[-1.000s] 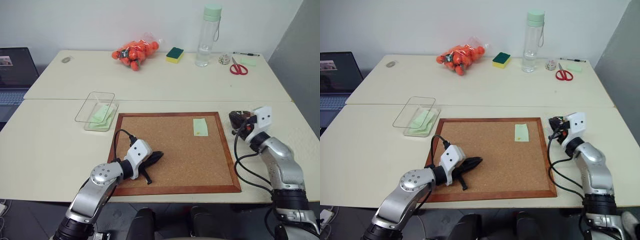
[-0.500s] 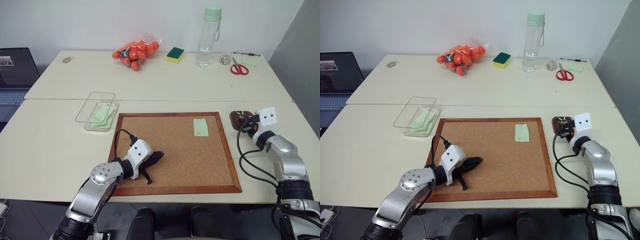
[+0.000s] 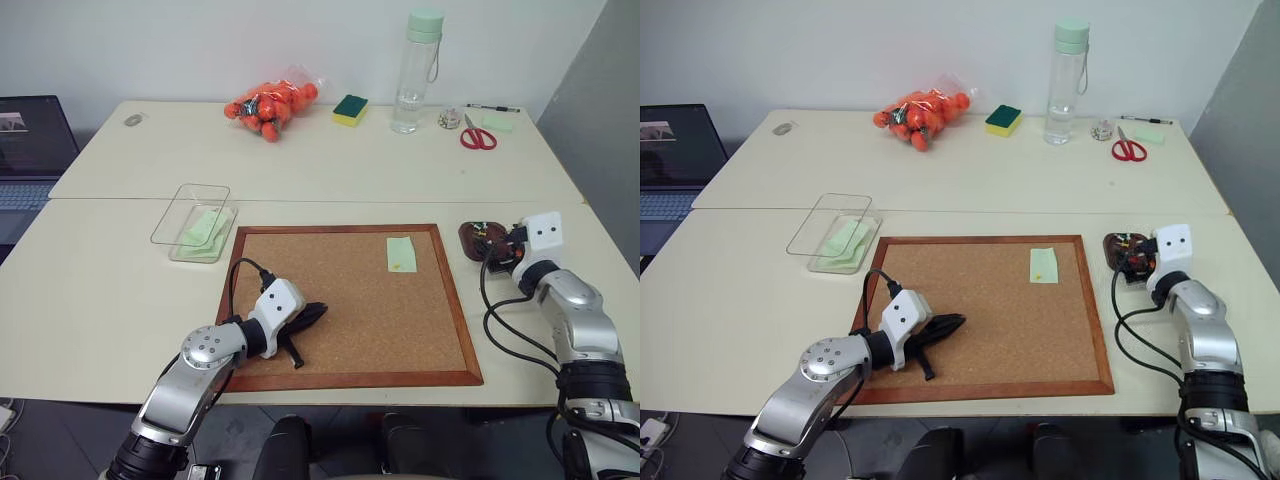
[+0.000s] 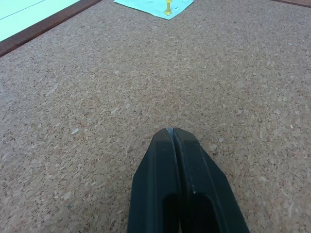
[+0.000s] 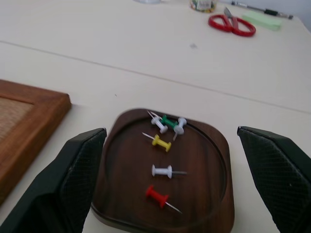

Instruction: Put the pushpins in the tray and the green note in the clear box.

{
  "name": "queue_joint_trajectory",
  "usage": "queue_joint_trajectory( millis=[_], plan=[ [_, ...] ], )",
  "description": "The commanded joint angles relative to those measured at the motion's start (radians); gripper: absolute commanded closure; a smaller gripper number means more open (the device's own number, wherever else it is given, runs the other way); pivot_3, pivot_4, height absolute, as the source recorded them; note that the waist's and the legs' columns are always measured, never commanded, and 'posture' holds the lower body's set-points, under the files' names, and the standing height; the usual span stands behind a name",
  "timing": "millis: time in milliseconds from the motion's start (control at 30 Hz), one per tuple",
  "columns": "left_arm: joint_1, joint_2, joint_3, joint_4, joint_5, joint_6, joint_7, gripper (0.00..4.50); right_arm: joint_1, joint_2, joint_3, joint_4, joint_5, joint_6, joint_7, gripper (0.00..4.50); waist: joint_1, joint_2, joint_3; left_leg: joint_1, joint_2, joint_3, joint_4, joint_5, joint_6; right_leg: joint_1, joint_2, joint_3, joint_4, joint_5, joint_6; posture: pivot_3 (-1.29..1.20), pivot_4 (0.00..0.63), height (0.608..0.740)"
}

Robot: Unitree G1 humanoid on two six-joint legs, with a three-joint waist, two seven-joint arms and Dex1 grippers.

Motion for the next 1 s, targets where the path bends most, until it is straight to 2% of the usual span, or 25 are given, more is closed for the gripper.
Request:
queue_joint_trajectory(
  millis=[33,167,300,400,667,800,833,1000],
  plan=[
    [0.006,0.001,-0.016,0.003,0.009,0.01,-0.004,4.5,0.052,0.017,0.026,-0.201,0.127,0.077,0.12,0.05,0.0,0.0,0.0,0.0,0.0,0.0,0.0,0.0,0.0,0.0,0.0,0.0,0.0,0.0,0.0,0.0,0.15,0.74],
    [0.008,0.003,-0.013,0.003,0.008,0.008,-0.004,4.5,0.102,0.047,0.131,-0.335,0.133,0.133,0.152,0.05,0.0,0.0,0.0,0.0,0.0,-0.001,0.0,0.0,0.0,0.0,0.0,0.0,0.0,0.0,0.0,0.0,0.15,0.74],
    [0.01,0.003,-0.014,0.001,0.009,0.008,-0.003,4.5,0.126,0.087,0.238,-0.386,0.098,0.137,0.159,0.05,0.0,0.0,0.0,0.0,0.0,-0.001,0.0,0.0,0.0,0.0,0.0,0.0,0.0,-0.001,0.001,0.0,0.15,0.74],
    [0.01,0.005,-0.013,0.002,0.01,0.008,-0.003,4.5,0.114,0.116,0.284,-0.353,0.056,0.117,0.142,0.05,0.0,0.0,0.0,0.0,0.0,-0.001,0.0,0.0,0.0,0.0,0.0,0.0,0.0,-0.001,0.001,0.0,0.15,0.74],
    [0.011,0.005,-0.014,-0.001,0.013,0.008,-0.001,4.5,0.073,0.14,0.306,-0.217,0.0,0.048,0.157,0.05,0.0,0.0,0.0,0.0,0.0,-0.001,0.0,0.0,0.0,0.0,0.0,-0.001,0.0,-0.001,0.001,0.0,0.15,0.74],
    [0.012,0.005,-0.013,-0.003,0.013,0.009,0.0,4.5,0.055,0.151,0.309,-0.173,-0.018,0.015,0.153,0.66,0.0,0.0,0.0,0.0,0.0,-0.001,0.0,0.0,0.0,0.0,0.0,0.0,0.0,-0.001,0.001,0.0,0.15,0.74],
    [0.012,0.005,-0.013,-0.003,0.013,0.009,0.001,4.5,0.054,0.151,0.313,-0.168,-0.025,0.005,0.156,0.97,0.0,0.0,0.0,0.0,0.0,-0.001,0.0,0.0,0.0,0.0,0.0,0.0,0.0,-0.001,0.001,0.0,0.15,0.74],
    [0.013,0.007,-0.012,-0.005,0.013,0.01,0.001,4.5,0.049,0.148,0.322,-0.129,-0.069,-0.043,0.15,1.97,0.0,0.0,0.0,0.0,0.0,-0.001,0.0,0.0,0.0,0.0,0.0,-0.001,0.0,0.0,0.001,0.0,0.15,0.74]
  ],
)
